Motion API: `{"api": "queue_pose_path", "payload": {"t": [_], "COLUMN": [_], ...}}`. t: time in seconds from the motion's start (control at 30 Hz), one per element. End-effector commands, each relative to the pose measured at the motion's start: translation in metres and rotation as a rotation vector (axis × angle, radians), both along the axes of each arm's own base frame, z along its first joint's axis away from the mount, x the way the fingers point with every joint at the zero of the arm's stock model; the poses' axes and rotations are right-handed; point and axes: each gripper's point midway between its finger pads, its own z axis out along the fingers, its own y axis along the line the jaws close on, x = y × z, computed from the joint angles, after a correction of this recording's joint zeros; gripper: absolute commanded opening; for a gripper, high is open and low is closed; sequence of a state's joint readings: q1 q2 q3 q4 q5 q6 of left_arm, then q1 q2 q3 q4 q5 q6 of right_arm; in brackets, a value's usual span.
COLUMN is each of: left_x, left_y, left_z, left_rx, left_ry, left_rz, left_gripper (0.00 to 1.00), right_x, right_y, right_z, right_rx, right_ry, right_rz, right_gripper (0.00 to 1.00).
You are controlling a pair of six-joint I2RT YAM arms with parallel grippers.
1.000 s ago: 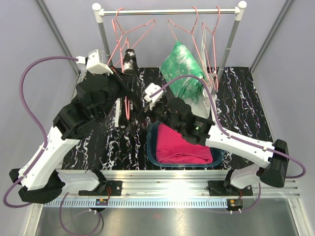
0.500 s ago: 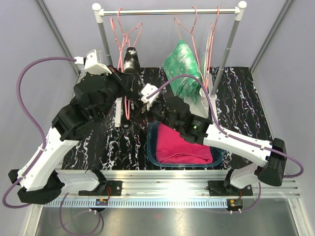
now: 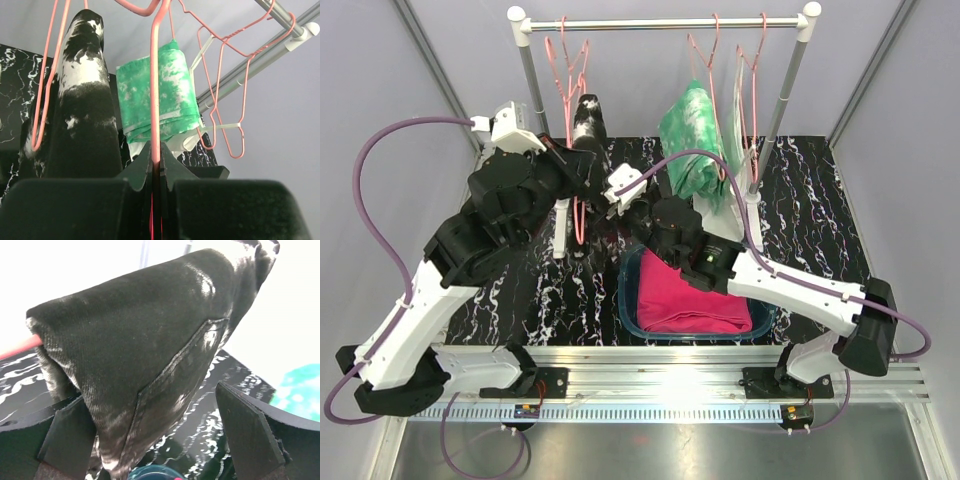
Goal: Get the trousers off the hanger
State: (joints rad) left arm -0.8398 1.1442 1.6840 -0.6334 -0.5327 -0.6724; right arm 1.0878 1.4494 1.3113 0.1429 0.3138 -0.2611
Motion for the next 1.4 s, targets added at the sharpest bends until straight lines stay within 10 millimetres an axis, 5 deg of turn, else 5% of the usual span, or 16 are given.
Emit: {"api": "queue_pose_path", "payload": {"t": [0.0, 0.23, 0.37, 0.6, 0.83, 0.97, 1.07, 1.13, 1.17, 1.37], "left_x": [-0.022, -0.019, -0.020, -0.024, -0.029, -0.028, -0.030, -0.032, -0.033, -0.035], "left_y": [0.013, 0.021, 0.015, 0.007, 0.007, 0.007, 0.005, 0.004, 0.004, 0.010], "left_z": [0.076, 0.073, 0.071, 0.068, 0.070, 0.069, 0.072, 0.074, 0.074, 0.075], "left_rx": [-0.238, -0.233, -0.262, -0.279, -0.290, -0.283, -0.286, -0.285, -0.282, -0.262], "left_ry": [-0.188, -0.181, -0.173, -0.152, -0.154, -0.152, -0.159, -0.163, -0.162, -0.170], "left_rz": [-0.039, 0.007, -0.016, -0.058, -0.077, -0.075, -0.090, -0.101, -0.109, -0.094], "left_gripper": [0.00, 0.00, 0.00, 0.00, 0.00, 0.00, 0.00, 0.00, 0.00, 0.00], "right_x": [0.021, 0.019, -0.014, 0.010, 0.011, -0.011, 0.001, 0.007, 0.007, 0.006], "right_y": [-0.017, -0.031, -0.004, -0.006, 0.003, 0.018, 0.014, 0.014, 0.015, 0.023], "right_z": [0.027, 0.035, 0.037, 0.054, 0.070, 0.073, 0.075, 0.073, 0.072, 0.070], "right_rx": [0.048, 0.104, 0.129, 0.076, 0.093, 0.128, 0.140, 0.112, 0.095, 0.019], "right_ry": [-0.088, -0.095, -0.128, -0.239, -0.320, -0.330, -0.325, -0.344, -0.354, -0.373], "right_rz": [-0.159, -0.192, 0.067, -0.051, -0.029, 0.117, 0.046, 0.016, 0.020, 0.054], "right_gripper": [0.99, 0.97, 0.97, 0.88, 0.90, 0.91, 0.89, 0.76, 0.58, 0.21]}}
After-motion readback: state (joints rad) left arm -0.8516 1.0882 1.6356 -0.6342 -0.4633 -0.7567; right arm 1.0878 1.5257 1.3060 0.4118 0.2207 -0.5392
